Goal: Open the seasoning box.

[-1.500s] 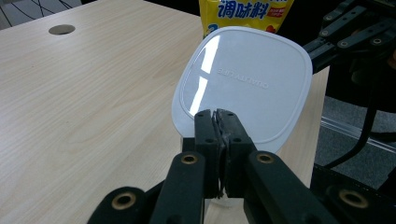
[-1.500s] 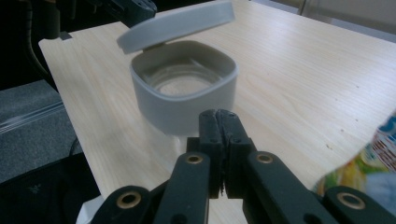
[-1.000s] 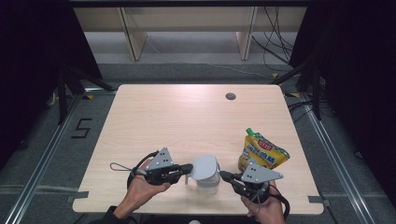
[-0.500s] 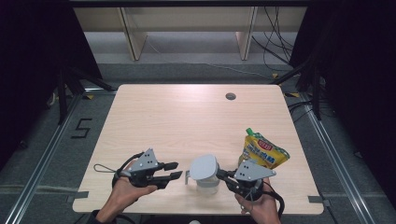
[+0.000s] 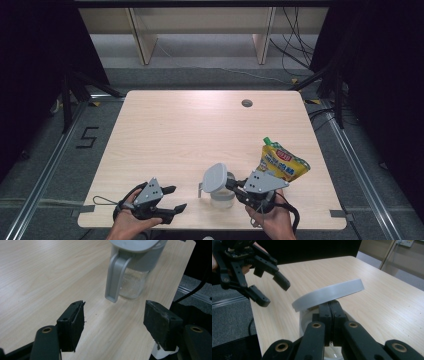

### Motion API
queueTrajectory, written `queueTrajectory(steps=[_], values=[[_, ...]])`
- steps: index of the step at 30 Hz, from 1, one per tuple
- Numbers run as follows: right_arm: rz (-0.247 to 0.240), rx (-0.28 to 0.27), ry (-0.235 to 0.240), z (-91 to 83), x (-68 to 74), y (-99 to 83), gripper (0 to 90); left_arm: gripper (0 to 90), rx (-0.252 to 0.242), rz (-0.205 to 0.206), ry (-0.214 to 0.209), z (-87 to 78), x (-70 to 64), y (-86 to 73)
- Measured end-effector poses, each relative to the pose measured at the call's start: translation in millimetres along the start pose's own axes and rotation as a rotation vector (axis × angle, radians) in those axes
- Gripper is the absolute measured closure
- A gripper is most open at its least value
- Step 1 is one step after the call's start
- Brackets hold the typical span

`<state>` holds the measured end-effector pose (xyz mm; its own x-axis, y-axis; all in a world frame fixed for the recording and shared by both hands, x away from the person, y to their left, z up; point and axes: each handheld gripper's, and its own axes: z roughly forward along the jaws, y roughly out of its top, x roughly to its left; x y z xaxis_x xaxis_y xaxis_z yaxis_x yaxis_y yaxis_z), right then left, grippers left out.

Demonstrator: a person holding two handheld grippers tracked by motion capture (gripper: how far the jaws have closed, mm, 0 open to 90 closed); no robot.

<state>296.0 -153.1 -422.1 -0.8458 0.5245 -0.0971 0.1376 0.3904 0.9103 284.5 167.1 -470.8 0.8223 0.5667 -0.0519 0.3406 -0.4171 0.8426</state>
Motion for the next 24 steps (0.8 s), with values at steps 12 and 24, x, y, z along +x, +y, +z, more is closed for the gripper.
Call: queueTrajectory(steps=[12, 24], values=[[-0.041, -0.010, 0.016, 9.6, 9.2, 13.7, 90.0, 30.8, 0.023, -0.008, 0.028, 0.9, -7.7, -12.4], [-0.059, 0.003, 0.045, 22.9, 19.7, 17.4, 89.9, 28.5, 0.033, -0.006, 0.027, 5.2, -10.7, -18.1]])
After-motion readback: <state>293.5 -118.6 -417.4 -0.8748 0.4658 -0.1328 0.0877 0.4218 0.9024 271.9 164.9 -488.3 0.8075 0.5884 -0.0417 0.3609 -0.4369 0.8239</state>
